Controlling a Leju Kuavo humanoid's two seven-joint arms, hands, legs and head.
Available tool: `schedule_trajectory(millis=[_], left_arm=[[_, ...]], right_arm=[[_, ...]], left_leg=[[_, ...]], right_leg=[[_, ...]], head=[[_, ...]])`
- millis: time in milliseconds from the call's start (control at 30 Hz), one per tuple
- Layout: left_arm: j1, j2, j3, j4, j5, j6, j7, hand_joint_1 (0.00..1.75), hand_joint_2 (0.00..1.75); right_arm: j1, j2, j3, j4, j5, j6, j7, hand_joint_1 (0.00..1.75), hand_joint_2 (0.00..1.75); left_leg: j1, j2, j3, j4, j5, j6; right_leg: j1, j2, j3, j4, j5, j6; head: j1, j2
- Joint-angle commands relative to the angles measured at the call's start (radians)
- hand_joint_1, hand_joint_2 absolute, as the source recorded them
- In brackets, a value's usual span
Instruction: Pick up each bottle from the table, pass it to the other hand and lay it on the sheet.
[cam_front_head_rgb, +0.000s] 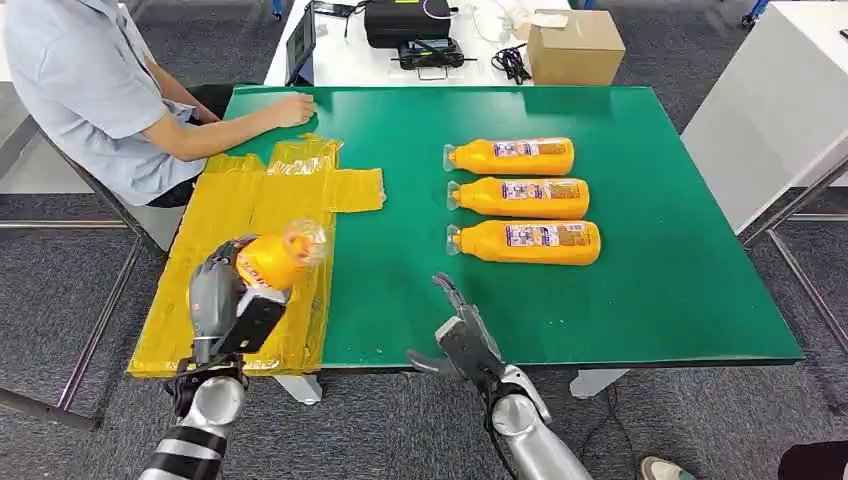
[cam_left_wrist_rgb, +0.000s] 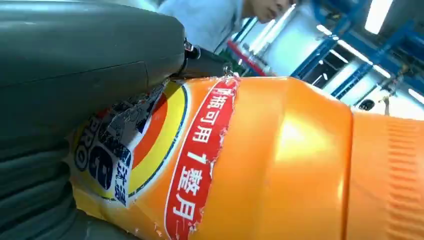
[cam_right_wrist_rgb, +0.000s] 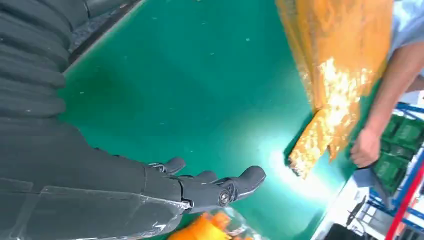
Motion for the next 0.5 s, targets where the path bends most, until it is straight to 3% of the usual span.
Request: schedule_trajectory(millis=[33,400,500], left_arm=[[-0.177,0.132,-0.085,0.385,-0.21,0.019,0.052,1.75,1.75],[-0.237,0.153,-0.128,0.598,-0.256,-0.089,0.017,1.75,1.75],[-0.235,0.15,-0.126,0.608,-0.23,-0.13,-0.007,1.64,1.75]], right_arm=[[-0.064,0.01,-0.001,0.072,-0.006,0.018,-0.01,0.0,1.75],[-0.092,0.015,0.023,0.108,-0.005,0.04,-0.022,0.0,1.75],[-0.095,0.021,0.026,0.113,-0.005,0.042,-0.023,0.0,1.75]], left_leg=[[0.001,0.0,0.001,-0.001,0.001,-0.002],[0.002,0.001,0.001,0.0,0.001,-0.002],[0.003,0.001,0.002,-0.001,0.001,-0.003]], right_leg=[[0.001,0.0,0.001,-0.001,0.001,-0.002],[0.002,0.0,0.001,0.0,0.001,-0.002],[0.003,0.001,0.002,-0.001,0.001,-0.003]], head=[[0.0,0.0],[0.0,0.0],[0.0,0.0]])
